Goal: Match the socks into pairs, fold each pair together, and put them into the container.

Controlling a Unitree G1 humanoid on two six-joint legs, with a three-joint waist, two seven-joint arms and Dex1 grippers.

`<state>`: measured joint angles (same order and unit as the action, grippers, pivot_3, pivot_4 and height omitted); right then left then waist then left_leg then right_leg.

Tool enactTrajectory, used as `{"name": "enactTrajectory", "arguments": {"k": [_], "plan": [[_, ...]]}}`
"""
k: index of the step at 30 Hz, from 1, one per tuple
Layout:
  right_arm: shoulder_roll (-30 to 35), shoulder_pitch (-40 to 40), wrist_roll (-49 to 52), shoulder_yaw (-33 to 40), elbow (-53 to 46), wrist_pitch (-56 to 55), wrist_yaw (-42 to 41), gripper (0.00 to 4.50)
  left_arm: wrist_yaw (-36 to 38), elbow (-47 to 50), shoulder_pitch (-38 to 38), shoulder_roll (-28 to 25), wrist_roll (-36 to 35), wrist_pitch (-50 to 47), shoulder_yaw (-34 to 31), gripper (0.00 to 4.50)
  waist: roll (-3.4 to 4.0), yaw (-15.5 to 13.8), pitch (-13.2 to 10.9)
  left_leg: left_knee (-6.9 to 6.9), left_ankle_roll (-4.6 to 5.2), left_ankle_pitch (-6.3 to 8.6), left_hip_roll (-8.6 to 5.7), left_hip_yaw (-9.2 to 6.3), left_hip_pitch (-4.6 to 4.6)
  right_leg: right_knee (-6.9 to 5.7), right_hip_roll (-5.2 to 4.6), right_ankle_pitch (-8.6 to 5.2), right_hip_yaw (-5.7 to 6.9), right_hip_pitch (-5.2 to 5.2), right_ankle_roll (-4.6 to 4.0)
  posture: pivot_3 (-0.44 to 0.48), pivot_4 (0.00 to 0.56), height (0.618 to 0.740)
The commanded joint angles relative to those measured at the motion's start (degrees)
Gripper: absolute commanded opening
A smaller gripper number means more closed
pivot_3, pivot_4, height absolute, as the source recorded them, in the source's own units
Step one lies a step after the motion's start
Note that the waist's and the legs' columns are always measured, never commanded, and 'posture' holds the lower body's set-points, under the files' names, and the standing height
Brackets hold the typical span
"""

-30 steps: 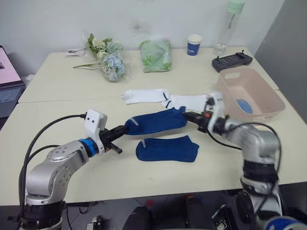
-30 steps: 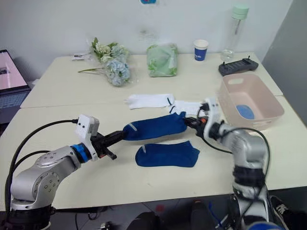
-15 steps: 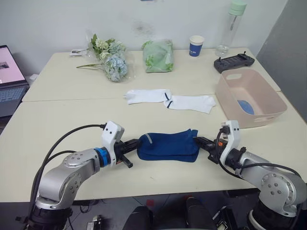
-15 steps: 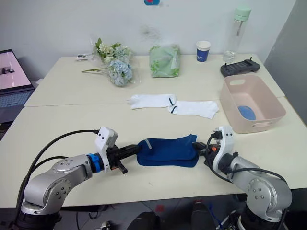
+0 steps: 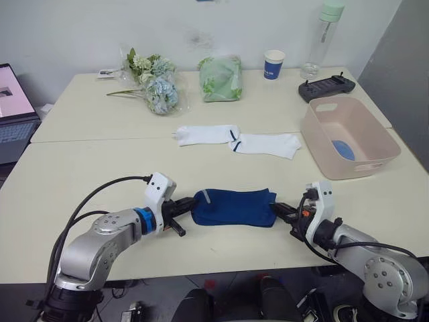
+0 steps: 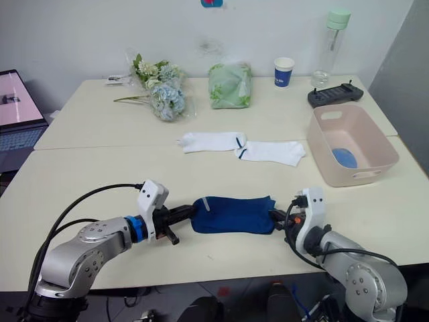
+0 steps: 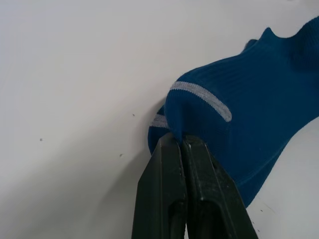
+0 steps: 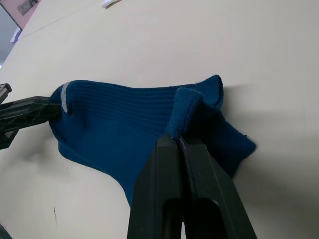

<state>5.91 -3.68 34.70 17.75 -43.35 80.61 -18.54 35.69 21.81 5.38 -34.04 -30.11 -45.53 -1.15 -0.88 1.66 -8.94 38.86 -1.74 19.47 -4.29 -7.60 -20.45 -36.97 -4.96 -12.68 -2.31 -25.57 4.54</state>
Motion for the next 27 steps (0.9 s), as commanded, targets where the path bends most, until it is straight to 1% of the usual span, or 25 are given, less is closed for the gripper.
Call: {"name": "enactTrajectory", "arguments": {"k": [1, 2, 9, 12, 16, 19, 24, 27], "plan": [[1.5, 0.5, 1.0, -0.8, -0.2, -2.0, -0.1, 0.47, 0.4, -0.3, 0.3, 0.3, 1.0, 1.9, 0.6, 0.00, 0.00, 0.0, 0.0, 0.00, 0.00, 0.00, 0.00, 0.00, 0.00, 0.01, 0.00, 0.00, 0.00, 0.01, 0.00, 0.000, 0.150, 0.740], [1.9, 0.5, 1.4, -0.4, 0.0, -2.4, -0.3, 0.67, 0.4, -0.5, 0.4, 0.4, 1.2, 2.1, 0.7, 0.00, 0.00, 0.0, 0.0, 0.00, 0.00, 0.00, 0.00, 0.01, 0.02, 0.01, 0.00, 0.00, -0.01, 0.03, 0.00, 0.000, 0.150, 0.740], [13.5, -0.4, 0.6, -3.9, 3.8, -10.3, -5.9, 3.12, 0.6, -0.7, 0.6, 0.8, 1.7, 2.9, 0.9, 0.00, -0.01, 0.0, 0.0, -0.01, 0.01, 0.01, -0.02, -0.01, 0.17, 0.06, 0.00, 0.00, 0.04, 0.21, 0.01, 0.000, 0.150, 0.740], [15.8, -0.8, 0.8, -4.7, 5.3, -12.6, -6.8, 3.12, 0.7, -0.6, 0.5, 0.7, 1.9, 3.1, 1.0, 0.00, -0.02, 0.0, 0.0, -0.04, 0.02, 0.01, -0.02, 0.00, 0.32, 0.07, 0.00, -0.01, 0.04, 0.33, 0.02, 0.000, 0.150, 0.740], [17.2, -3.0, 1.8, -5.4, 8.0, -13.5, -7.6, 3.12, 0.7, 1.1, -0.1, 0.3, 0.2, 1.4, -0.5, 0.00, -0.03, 0.0, 0.0, -0.04, 0.02, 0.01, -0.01, 0.03, 0.36, 0.07, -0.01, -0.01, -0.01, 0.35, 0.02, 0.000, 0.150, 0.740], [17.3, -3.5, 1.7, -7.1, 8.8, -14.3, -7.3, 3.12, 0.1, 2.6, -0.8, 0.5, -1.1, 0.2, -1.6, 0.00, -0.03, -0.1, 0.0, -0.04, 0.02, 0.01, 0.01, -0.02, 0.36, 0.07, 0.00, -0.02, 0.02, 0.36, 0.02, 0.000, 0.150, 0.740], [17.2, -4.4, 0.6, -9.3, 10.8, -16.4, -6.8, 3.12, -0.6, 4.9, -2.7, 0.7, -1.4, -0.6, -1.3, 0.00, -0.03, -0.1, 0.0, -0.04, 0.02, 0.01, 0.03, 0.01, 0.36, 0.08, -0.02, -0.02, -0.01, 0.36, 0.02, 0.000, 0.150, 0.740], [17.5, -5.2, 1.0, -9.6, 12.0, -17.1, -7.3, 2.53, -1.4, 5.5, -3.3, 1.0, -1.5, -0.9, -1.7, 0.00, -0.03, -0.1, 0.0, -0.04, 0.02, 0.01, 0.02, 0.00, 0.37, 0.07, -0.02, -0.02, 0.00, 0.37, 0.02, 0.000, 0.150, 0.740]]}}
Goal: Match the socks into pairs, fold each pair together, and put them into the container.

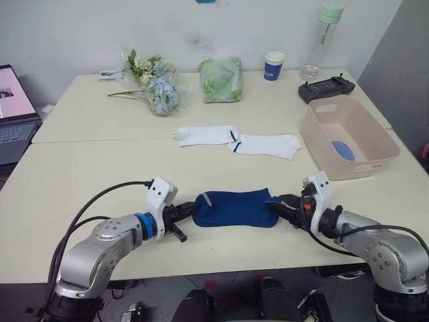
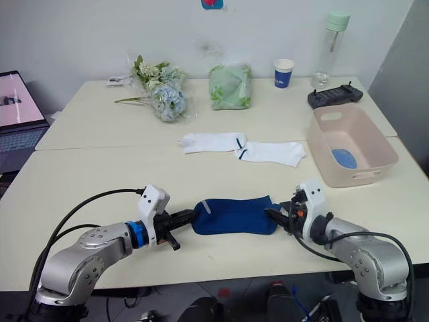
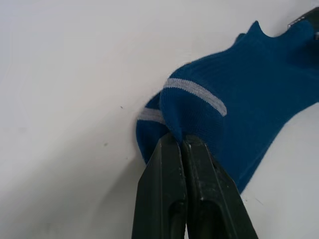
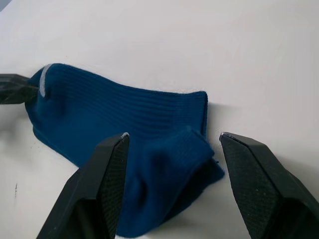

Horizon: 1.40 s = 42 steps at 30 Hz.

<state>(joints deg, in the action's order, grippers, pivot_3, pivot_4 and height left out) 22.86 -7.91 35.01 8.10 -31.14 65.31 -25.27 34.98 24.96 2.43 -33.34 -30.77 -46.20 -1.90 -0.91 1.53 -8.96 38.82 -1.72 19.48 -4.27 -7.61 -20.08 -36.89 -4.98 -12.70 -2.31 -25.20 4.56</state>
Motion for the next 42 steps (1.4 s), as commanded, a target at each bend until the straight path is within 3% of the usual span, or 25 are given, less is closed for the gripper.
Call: {"name": "enactTrajectory", "arguments": {"k": [1, 7, 18, 19, 22, 26, 31, 35, 41, 42], "plan": [[0.7, -1.1, 0.7, 0.0, 0.1, -2.0, -0.5, 2.16, -0.8, 2.6, -0.5, 0.3, -0.8, -0.2, -0.9, 0.00, 0.00, 0.0, 0.0, 0.00, 0.00, 0.00, 0.00, 0.01, 0.00, 0.00, 0.00, 0.00, -0.01, 0.00, 0.00, 0.000, 0.150, 0.740], [1.4, -1.6, 1.3, 0.0, 1.0, -2.4, -0.6, 0.02, -1.9, 3.2, -1.6, 0.5, -1.0, -0.3, -1.5, 0.00, 0.00, 0.0, 0.0, 0.00, 0.00, 0.00, 0.00, 0.01, 0.00, 0.01, 0.00, 0.00, -0.01, 0.00, 0.00, 0.000, 0.150, 0.740], [1.9, -2.1, 0.4, -1.5, 1.4, -2.9, 0.0, 0.02, -3.2, 1.8, -1.6, 1.6, 0.1, 0.2, 0.4, 0.00, 0.00, 0.0, 0.0, 0.00, 0.00, 0.00, -0.01, 0.01, 0.00, 0.01, 0.00, 0.00, -0.01, 0.00, 0.00, 0.000, 0.150, 0.740], [1.9, -2.0, 0.3, -1.4, 1.4, -3.1, 0.2, 0.25, -2.9, 1.7, -1.9, 1.6, 0.1, 0.3, 0.5, 0.00, 0.00, 0.0, 0.0, 0.00, 0.00, 0.00, -0.01, 0.01, 0.00, 0.01, 0.00, 0.00, -0.01, 0.00, 0.00, 0.000, 0.150, 0.740], [1.9, -1.9, 0.9, -0.3, 1.4, -3.1, 0.4, 1.04, -2.9, 1.5, -2.6, 1.8, 0.9, 1.6, 0.1, 0.65, 0.00, -0.1, 0.0, 0.00, 0.00, 0.00, 0.00, 0.02, 0.00, 0.02, 0.00, 0.00, -0.02, 0.00, 0.00, 0.000, 0.150, 0.740], [2.5, -1.8, 0.9, 1.3, 1.2, -4.4, 0.2, 2.42, -2.4, 1.6, -3.3, 0.3, 1.4, 2.1, -1.2, 1.85, 0.00, -0.1, 0.0, 0.00, 0.00, 0.00, 0.00, 0.02, 0.00, 0.02, 0.00, 0.00, -0.02, 0.00, 0.00, 0.000, 0.150, 0.740], [7.1, -0.3, -2.5, -0.2, -0.2, -14.3, -5.0, 4.26, -1.9, -0.5, -2.9, -1.8, 3.0, 5.8, -5.0, 3.47, 0.00, -0.1, 0.0, 0.00, 0.00, 0.00, -0.02, 0.01, 0.00, 0.02, 0.00, 0.00, 0.00, 0.01, 0.00, 0.000, 0.150, 0.740], [9.8, -1.0, -5.8, -4.3, 1.1, -23.0, -9.9, 4.26, 1.1, -1.2, -2.1, -1.9, 1.4, 10.0, -7.7, 3.47, -0.02, 0.0, 0.0, -0.01, 0.00, 0.00, -0.02, 0.04, 0.03, 0.04, 0.00, 0.00, 0.00, 0.04, 0.01, 0.000, 0.150, 0.740], [8.7, -3.8, -10.1, -12.8, 5.3, -30.2, -14.2, 4.26, 6.9, -1.7, 3.7, -1.2, 2.1, 14.0, -2.6, 3.47, -0.02, 0.0, 0.0, 0.01, 0.00, 0.00, -0.01, 0.02, 0.06, 0.04, 0.00, 0.00, 0.02, 0.10, 0.00, 0.000, 0.150, 0.740], [8.5, -4.3, -10.8, -14.0, 6.3, -31.3, -14.7, 3.88, 7.2, -2.0, 4.6, -0.6, 3.1, 15.4, -1.3, 3.31, -0.03, -0.1, 0.0, 0.01, 0.00, 0.00, -0.01, 0.01, 0.06, 0.05, -0.01, 0.00, 0.02, 0.11, 0.00, 0.000, 0.150, 0.740]]}}
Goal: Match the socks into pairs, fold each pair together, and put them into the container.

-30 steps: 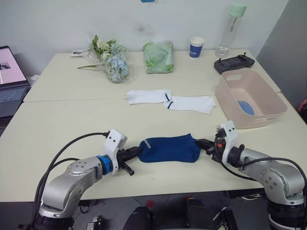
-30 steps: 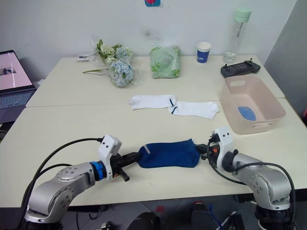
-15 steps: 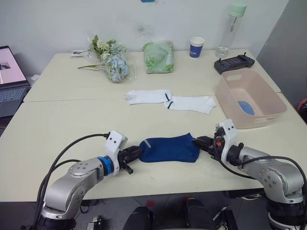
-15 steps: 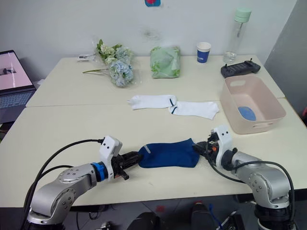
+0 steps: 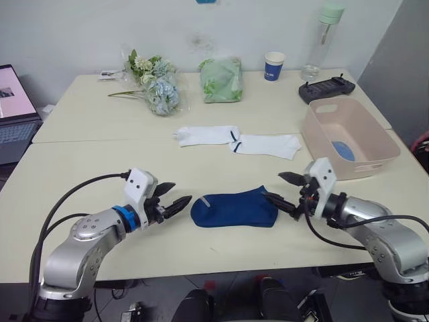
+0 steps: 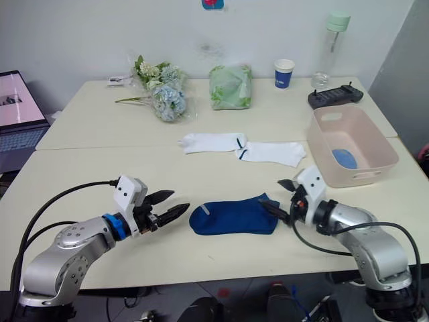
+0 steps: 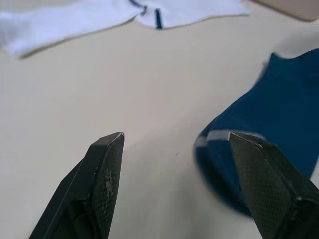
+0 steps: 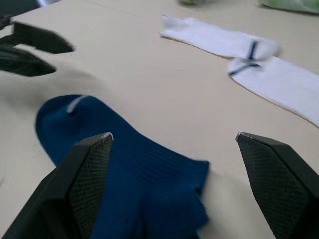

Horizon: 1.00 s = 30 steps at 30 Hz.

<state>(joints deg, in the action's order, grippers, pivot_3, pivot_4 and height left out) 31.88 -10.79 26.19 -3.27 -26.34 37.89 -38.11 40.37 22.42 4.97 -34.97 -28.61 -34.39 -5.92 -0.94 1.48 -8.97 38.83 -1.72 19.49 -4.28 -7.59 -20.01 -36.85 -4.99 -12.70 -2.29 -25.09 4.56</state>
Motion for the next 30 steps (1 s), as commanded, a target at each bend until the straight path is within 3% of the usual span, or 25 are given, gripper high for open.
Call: {"name": "enactTrajectory", "arguments": {"k": [1, 8, 11, 12, 20, 27, 30], "plan": [[-0.7, -1.8, -2.7, -3.7, 2.4, -4.7, -2.5, 3.65, 2.5, 0.2, 2.8, 1.4, 2.0, 5.0, 4.3, 3.09, 0.00, -0.1, 0.0, 0.00, 0.00, 0.00, 0.00, 0.00, 0.00, 0.01, -0.02, 0.00, 0.00, 0.00, 0.00, 0.000, 0.150, 0.740], [-3.9, -4.2, -10.6, -11.9, 10.3, -11.6, -3.0, 1.25, 4.8, -5.0, 4.9, 2.5, 12.7, 14.0, 16.8, 0.99, 0.00, 0.0, 0.0, -0.01, 0.00, 0.00, -0.03, 0.01, 0.01, 0.00, 0.00, 0.00, -0.01, -0.01, 0.00, 0.000, 0.150, 0.740], [-4.0, -4.0, -14.4, -13.9, 13.9, -13.6, -2.9, 0.20, 4.9, -9.5, 3.5, 1.5, 17.0, 17.4, 18.8, 0.07, 0.00, 0.1, 0.0, -0.03, -0.01, 0.00, -0.03, 0.03, 0.02, 0.00, 0.03, 0.00, -0.03, -0.04, 0.00, 0.000, 0.150, 0.740], [-3.9, -3.7, -14.9, -13.9, 14.4, -13.7, -2.8, 0.08, 5.0, -10.6, 3.3, 1.3, 17.6, 18.3, 18.9, 0.01, 0.00, 0.1, 0.0, -0.03, -0.01, 0.00, -0.03, 0.02, 0.01, -0.01, 0.03, 0.00, -0.03, -0.06, 0.00, 0.000, 0.150, 0.740], [2.2, 2.3, -14.1, -8.3, 11.6, -13.5, -5.7, 0.08, 7.3, -17.7, 3.9, -0.3, 18.1, 23.5, 15.9, 0.01, -0.05, -0.3, 0.0, 0.00, 0.01, 0.00, -0.01, -0.02, 0.12, 0.02, -0.03, 0.00, -0.01, 0.12, 0.00, 0.000, 0.150, 0.740], [1.7, 3.0, -8.1, -4.7, 7.1, -12.8, -8.1, 0.08, 10.0, -13.9, 3.2, 0.1, 14.1, 23.3, 13.6, 0.01, -0.05, 0.1, 0.0, -0.01, 0.01, 0.00, 0.01, 0.00, 0.15, -0.02, 0.04, 0.00, -0.01, 0.09, 0.00, 0.000, 0.150, 0.740], [0.8, 2.6, -7.2, -6.3, 5.6, -11.5, -8.7, 0.08, 11.7, -10.5, 1.8, -0.4, 13.1, 22.4, 14.3, 0.01, -0.05, 0.0, 0.0, -0.02, 0.00, 0.00, 0.10, -0.02, 0.11, -0.01, 0.03, 0.00, -0.01, 0.07, 0.00, 0.000, 0.150, 0.740]]}}
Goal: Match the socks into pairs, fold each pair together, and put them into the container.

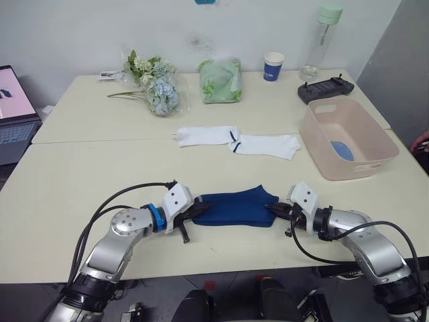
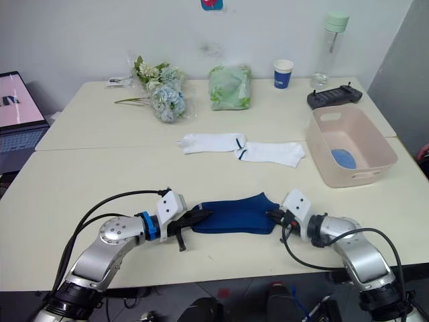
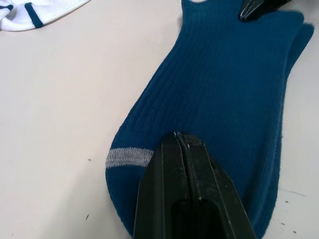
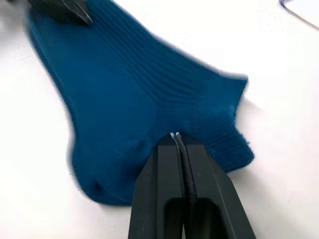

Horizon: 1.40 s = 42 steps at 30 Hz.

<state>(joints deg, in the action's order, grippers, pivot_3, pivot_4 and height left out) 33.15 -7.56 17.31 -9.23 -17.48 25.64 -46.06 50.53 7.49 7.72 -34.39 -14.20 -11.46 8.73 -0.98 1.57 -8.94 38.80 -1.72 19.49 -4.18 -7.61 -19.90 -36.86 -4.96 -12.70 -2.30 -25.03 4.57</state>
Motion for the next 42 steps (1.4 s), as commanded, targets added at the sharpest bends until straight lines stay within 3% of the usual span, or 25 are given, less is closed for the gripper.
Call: {"name": "enactTrajectory", "arguments": {"k": [1, 7, 12, 15, 18, 20, 29, 33, 34, 36, 42], "plan": [[-0.5, -0.7, 1.3, -1.1, -3.4, 1.0, -0.8, 0.08, 2.0, 5.1, -1.4, -1.3, -1.0, -1.0, 0.1, 0.01, 0.00, -0.1, 0.0, 0.00, 0.00, 0.00, 0.01, -0.01, -0.01, 0.01, -0.02, 0.00, 0.00, 0.00, 0.00, 0.000, 0.150, 0.740], [5.1, 1.9, -3.0, -2.9, -2.2, 2.2, -1.7, 0.08, 0.8, 1.3, -1.9, -4.5, 6.2, 0.6, 1.6, 0.01, 0.00, -0.4, 0.0, 0.01, 0.01, 0.00, -0.11, 0.00, -0.01, 0.03, -0.03, 0.00, 0.01, 0.03, 0.00, 0.000, 0.150, 0.740], [5.8, 2.4, 2.4, 2.4, -3.9, 3.3, -3.4, 0.08, 1.4, 3.3, -1.7, -2.8, 2.1, -1.0, -0.2, 0.01, -0.02, -0.6, 0.0, 0.02, 0.01, 0.00, -0.07, 0.00, 0.05, 0.01, -0.03, 0.00, 0.02, 0.10, 0.00, 0.000, 0.150, 0.740], [2.8, 1.8, 10.6, 9.5, -6.2, 9.9, -0.1, 0.08, 1.2, 6.4, -2.1, -1.7, -1.0, -1.7, -1.8, 0.01, -0.03, -0.6, 0.0, 0.02, 0.02, 0.01, -0.04, 0.00, 0.03, 0.01, -0.03, 0.00, 0.01, 0.08, 0.00, 0.000, 0.150, 0.740], [1.1, 2.5, 15.0, 14.3, -6.2, 16.8, 3.9, 0.67, 0.2, 10.3, -4.0, -1.9, -2.5, -2.1, -4.5, 0.00, -0.04, -0.7, 0.0, 0.01, 0.01, 0.01, 0.06, -0.03, -0.01, 0.02, -0.04, 0.00, 0.01, 0.05, 0.00, 0.000, 0.150, 0.740], [0.7, 2.8, 14.1, 14.3, -5.6, 18.4, 6.3, 1.30, -0.2, 11.7, -5.2, -2.6, -2.4, -2.3, -5.5, 0.00, -0.03, -0.8, 0.0, 0.01, 0.01, 0.01, 0.06, -0.03, 0.00, 0.03, -0.05, 0.00, 0.01, 0.05, 0.00, 0.000, 0.150, 0.740], [0.2, 2.7, 10.6, 6.3, -5.2, 21.0, 8.0, 4.46, -2.4, 15.7, -7.4, -2.2, -2.4, -4.8, -5.5, 0.00, -0.02, -0.7, 0.0, 0.00, 0.02, 0.01, -0.03, 0.02, 0.01, 0.02, -0.04, 0.00, 0.00, 0.05, 0.00, 0.000, 0.150, 0.740], [0.7, 2.9, 12.0, 5.1, -6.3, 22.8, 6.9, 4.46, -3.0, 16.2, -7.5, -1.9, -2.4, -5.2, -5.4, 0.00, -0.06, -0.7, 0.0, 0.00, 0.02, 0.01, -0.03, 0.00, 0.03, 0.02, -0.02, -0.01, 0.01, 0.09, 0.01, 0.000, 0.150, 0.740], [0.1, 2.8, 12.5, 5.3, -6.4, 22.9, 7.0, 4.26, -2.9, 16.3, -7.7, -2.0, -2.3, -5.1, -5.4, 0.00, -0.05, -0.7, 0.0, 0.00, 0.02, 0.01, -0.03, -0.01, 0.03, 0.03, -0.02, -0.01, 0.04, 0.09, 0.00, 0.000, 0.150, 0.740], [-0.6, 2.4, 13.5, 5.5, -6.6, 23.4, 6.8, 3.84, -2.9, 16.4, -7.8, -2.0, -2.2, -5.1, -5.4, 0.00, -0.05, -0.7, 0.0, 0.00, 0.02, 0.01, -0.03, 0.00, 0.03, 0.02, -0.01, -0.01, 0.03, 0.08, 0.01, 0.000, 0.150, 0.740], [-3.8, 1.0, 16.7, 9.7, -5.1, 27.7, 10.1, 1.79, -2.8, 16.1, -7.3, -2.1, -2.3, -4.9, -5.8, 0.00, -0.05, -0.7, 0.0, 0.00, 0.02, 0.01, -0.03, 0.00, 0.02, 0.02, -0.02, -0.01, 0.02, 0.07, 0.00, 0.000, 0.150, 0.740]]}}
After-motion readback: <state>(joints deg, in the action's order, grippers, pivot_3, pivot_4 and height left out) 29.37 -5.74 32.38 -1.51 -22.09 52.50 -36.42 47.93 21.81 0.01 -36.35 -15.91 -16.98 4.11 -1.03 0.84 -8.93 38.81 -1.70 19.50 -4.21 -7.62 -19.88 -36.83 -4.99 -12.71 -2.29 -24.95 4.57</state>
